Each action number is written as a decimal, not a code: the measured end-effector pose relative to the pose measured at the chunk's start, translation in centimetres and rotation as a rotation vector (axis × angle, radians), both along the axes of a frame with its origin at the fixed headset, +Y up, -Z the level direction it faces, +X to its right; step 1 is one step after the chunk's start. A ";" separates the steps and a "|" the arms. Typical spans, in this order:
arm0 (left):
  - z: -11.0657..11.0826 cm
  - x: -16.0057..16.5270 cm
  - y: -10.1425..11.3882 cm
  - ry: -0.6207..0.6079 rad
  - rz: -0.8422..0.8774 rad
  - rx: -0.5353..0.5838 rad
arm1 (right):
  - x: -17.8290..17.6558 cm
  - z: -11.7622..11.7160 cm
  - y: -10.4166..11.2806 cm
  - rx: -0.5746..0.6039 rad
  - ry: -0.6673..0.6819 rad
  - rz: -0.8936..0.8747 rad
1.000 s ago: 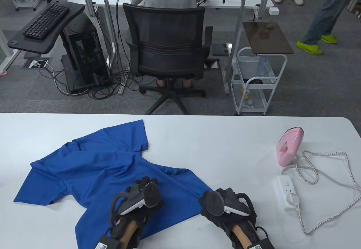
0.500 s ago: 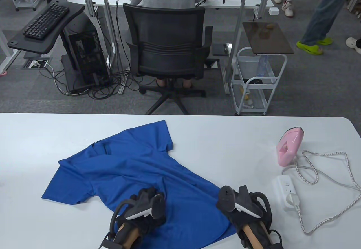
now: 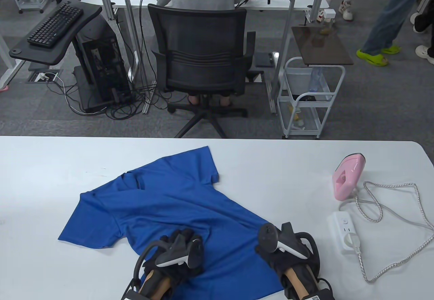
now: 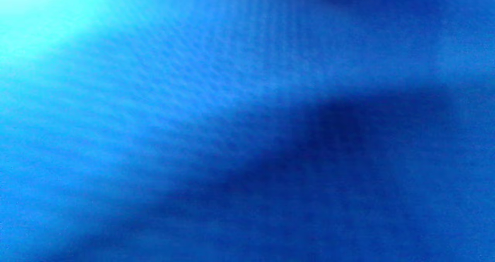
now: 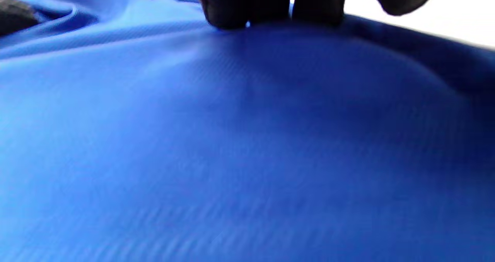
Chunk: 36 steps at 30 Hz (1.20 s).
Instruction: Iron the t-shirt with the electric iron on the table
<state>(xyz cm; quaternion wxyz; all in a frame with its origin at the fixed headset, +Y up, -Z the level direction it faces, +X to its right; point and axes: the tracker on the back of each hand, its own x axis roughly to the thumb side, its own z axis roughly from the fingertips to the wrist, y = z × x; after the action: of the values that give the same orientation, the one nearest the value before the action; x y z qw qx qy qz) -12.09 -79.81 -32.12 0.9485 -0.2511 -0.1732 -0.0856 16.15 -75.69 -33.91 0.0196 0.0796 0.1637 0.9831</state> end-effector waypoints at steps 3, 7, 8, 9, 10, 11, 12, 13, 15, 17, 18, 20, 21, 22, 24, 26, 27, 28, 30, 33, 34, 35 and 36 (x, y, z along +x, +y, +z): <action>0.0 0.7 -0.2 -0.029 0.020 -0.018 | 1.7 -0.1 0.9 -0.047 -0.094 0.075; 0.6 1.7 -0.3 -0.116 0.070 -0.068 | 2.9 0.3 1.9 -0.241 -0.159 0.115; 0.6 1.8 -0.2 -0.123 0.052 -0.072 | 2.9 0.3 2.3 -0.223 -0.164 0.102; 0.6 1.7 -0.1 -0.129 0.033 -0.072 | 2.8 0.1 3.0 -0.169 -0.165 0.091; 0.6 1.7 0.0 -0.132 0.032 -0.072 | 2.5 -0.1 3.5 -0.117 -0.161 0.077; 0.5 1.6 -0.1 -0.134 0.037 -0.071 | 1.9 -0.6 4.3 -0.032 -0.151 0.051; 0.6 1.5 -0.2 -0.138 0.044 -0.084 | 1.0 -1.2 4.9 0.026 -0.134 0.030; 0.6 1.5 -0.3 -0.139 0.044 -0.096 | 0.3 -1.8 5.2 0.046 -0.117 0.018; 0.6 1.3 -0.5 -0.140 0.052 -0.105 | -2.1 -3.9 5.5 0.037 -0.079 0.019; 0.7 1.3 -0.4 -0.139 0.057 -0.104 | -4.0 -6.0 5.0 0.023 -0.039 0.027; 0.7 1.4 -0.4 -0.139 0.053 -0.106 | -5.2 -7.3 4.4 0.023 -0.037 0.028; 0.8 1.4 -0.4 -0.140 0.052 -0.103 | -6.8 -9.2 3.0 0.020 -0.040 0.018; 0.8 1.3 -0.4 -0.139 0.054 -0.104 | -7.7 -10.3 2.0 0.010 -0.039 0.014; 0.8 1.3 -0.4 -0.139 0.056 -0.104 | -8.2 -10.8 1.3 -0.001 -0.031 0.005; 0.8 1.3 -0.4 -0.138 0.065 -0.106 | -9.5 -12.0 -0.5 -0.024 0.000 -0.017; 0.8 1.3 -0.4 -0.137 0.068 -0.107 | -10.1 -12.9 -1.8 -0.066 0.019 0.001; 0.8 1.3 -0.4 -0.137 0.067 -0.108 | -10.1 -13.1 -2.2 -0.089 0.011 0.018; 0.8 1.3 -0.4 -0.138 0.066 -0.109 | -9.9 -13.5 -2.8 -0.123 -0.010 0.060; 0.8 1.3 -0.4 -0.138 0.067 -0.112 | -9.0 -14.1 -3.0 -0.108 -0.062 0.083; 0.6 1.3 -0.5 -0.133 0.085 -0.103 | -6.4 -15.0 -3.1 -0.108 -0.181 0.094; 0.4 1.3 -0.5 -0.131 0.092 -0.102 | -5.5 -15.3 -3.1 -0.116 -0.215 0.114; 0.3 1.3 -0.5 -0.129 0.098 -0.101 | -4.2 -15.6 -3.1 -0.129 -0.266 0.142; 0.2 1.3 -0.5 -0.129 0.099 -0.100 | -3.0 -15.9 -3.1 -0.139 -0.306 0.153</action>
<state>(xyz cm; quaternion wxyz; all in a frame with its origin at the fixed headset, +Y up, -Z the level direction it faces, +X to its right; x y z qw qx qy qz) -10.79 -80.29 -31.97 0.9247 -0.2834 -0.2501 -0.0458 13.16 -78.80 -49.82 -0.0249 -0.0849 0.2321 0.9687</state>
